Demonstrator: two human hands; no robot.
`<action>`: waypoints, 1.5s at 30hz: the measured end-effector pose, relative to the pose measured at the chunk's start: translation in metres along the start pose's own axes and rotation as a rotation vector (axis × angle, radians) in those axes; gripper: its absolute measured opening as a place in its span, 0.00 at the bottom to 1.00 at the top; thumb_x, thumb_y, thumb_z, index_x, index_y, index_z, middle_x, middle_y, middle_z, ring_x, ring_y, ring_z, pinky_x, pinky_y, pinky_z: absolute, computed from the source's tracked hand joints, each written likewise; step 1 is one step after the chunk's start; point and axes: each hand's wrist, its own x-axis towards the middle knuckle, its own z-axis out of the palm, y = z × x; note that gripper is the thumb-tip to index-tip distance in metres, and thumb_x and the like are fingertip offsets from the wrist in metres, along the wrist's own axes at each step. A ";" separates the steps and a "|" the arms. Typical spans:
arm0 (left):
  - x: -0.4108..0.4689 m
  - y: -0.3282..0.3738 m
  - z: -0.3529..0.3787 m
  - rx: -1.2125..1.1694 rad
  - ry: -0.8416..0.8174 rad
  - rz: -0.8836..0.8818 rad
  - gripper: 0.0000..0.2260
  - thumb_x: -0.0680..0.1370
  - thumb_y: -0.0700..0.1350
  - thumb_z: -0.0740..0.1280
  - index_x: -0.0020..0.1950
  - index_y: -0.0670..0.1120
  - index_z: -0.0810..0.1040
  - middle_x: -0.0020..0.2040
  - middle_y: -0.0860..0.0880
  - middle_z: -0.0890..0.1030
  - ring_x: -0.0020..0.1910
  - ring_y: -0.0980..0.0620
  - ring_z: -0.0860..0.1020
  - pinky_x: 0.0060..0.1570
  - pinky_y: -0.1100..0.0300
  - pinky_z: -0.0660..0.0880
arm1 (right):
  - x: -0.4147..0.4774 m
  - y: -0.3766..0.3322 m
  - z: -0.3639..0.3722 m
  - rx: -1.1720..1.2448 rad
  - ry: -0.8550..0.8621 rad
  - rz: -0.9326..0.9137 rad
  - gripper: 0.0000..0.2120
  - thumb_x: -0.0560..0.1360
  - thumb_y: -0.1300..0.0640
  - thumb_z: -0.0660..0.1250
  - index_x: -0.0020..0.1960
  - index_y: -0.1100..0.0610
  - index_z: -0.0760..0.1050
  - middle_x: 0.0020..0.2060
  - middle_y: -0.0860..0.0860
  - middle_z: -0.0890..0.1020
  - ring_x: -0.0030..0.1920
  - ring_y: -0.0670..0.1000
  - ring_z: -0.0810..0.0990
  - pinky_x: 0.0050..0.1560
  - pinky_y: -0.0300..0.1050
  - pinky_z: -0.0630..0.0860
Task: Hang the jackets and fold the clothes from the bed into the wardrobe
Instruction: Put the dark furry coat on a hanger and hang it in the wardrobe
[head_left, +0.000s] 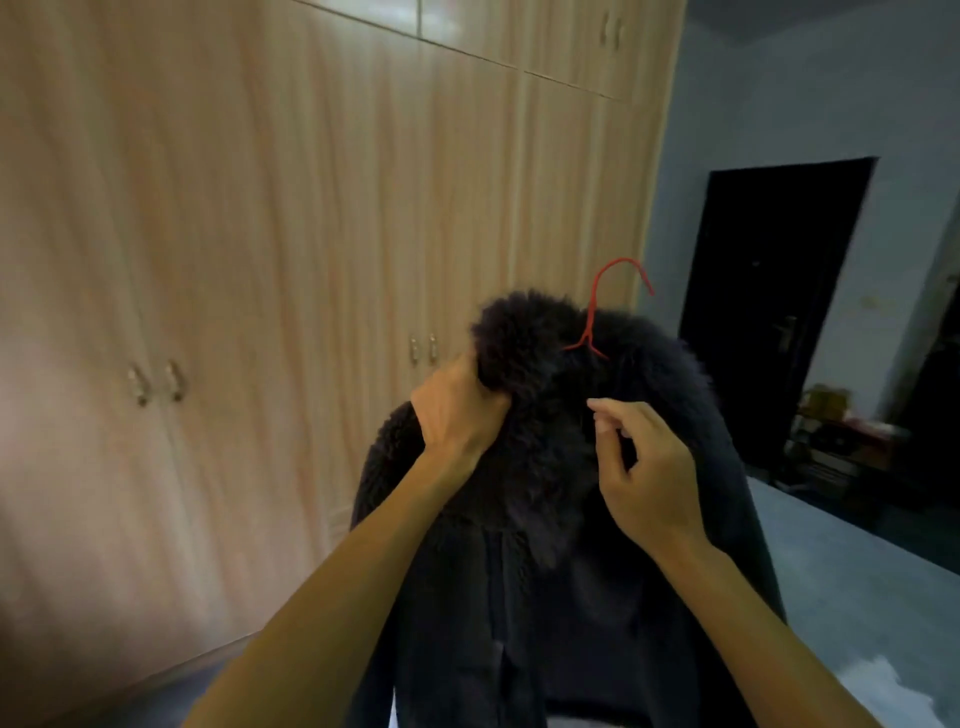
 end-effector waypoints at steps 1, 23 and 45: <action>0.000 -0.014 -0.011 0.023 0.016 -0.015 0.16 0.67 0.53 0.59 0.50 0.48 0.77 0.40 0.44 0.82 0.41 0.37 0.79 0.35 0.52 0.70 | 0.001 -0.010 0.013 0.027 -0.022 -0.013 0.12 0.78 0.56 0.60 0.58 0.56 0.78 0.48 0.46 0.80 0.48 0.41 0.77 0.49 0.31 0.73; 0.064 -0.320 -0.228 0.310 0.145 -0.268 0.09 0.68 0.47 0.67 0.46 0.47 0.77 0.35 0.46 0.80 0.35 0.42 0.78 0.34 0.54 0.73 | 0.043 -0.223 0.349 0.328 -0.244 -0.111 0.14 0.79 0.49 0.58 0.59 0.52 0.77 0.53 0.44 0.78 0.53 0.42 0.77 0.53 0.36 0.74; 0.075 -0.556 -0.294 0.599 0.393 -0.641 0.06 0.68 0.45 0.67 0.35 0.47 0.71 0.28 0.52 0.71 0.33 0.41 0.72 0.37 0.56 0.63 | 0.057 -0.249 0.633 0.265 -0.484 -0.209 0.13 0.79 0.51 0.59 0.59 0.54 0.77 0.53 0.49 0.81 0.51 0.51 0.80 0.50 0.46 0.76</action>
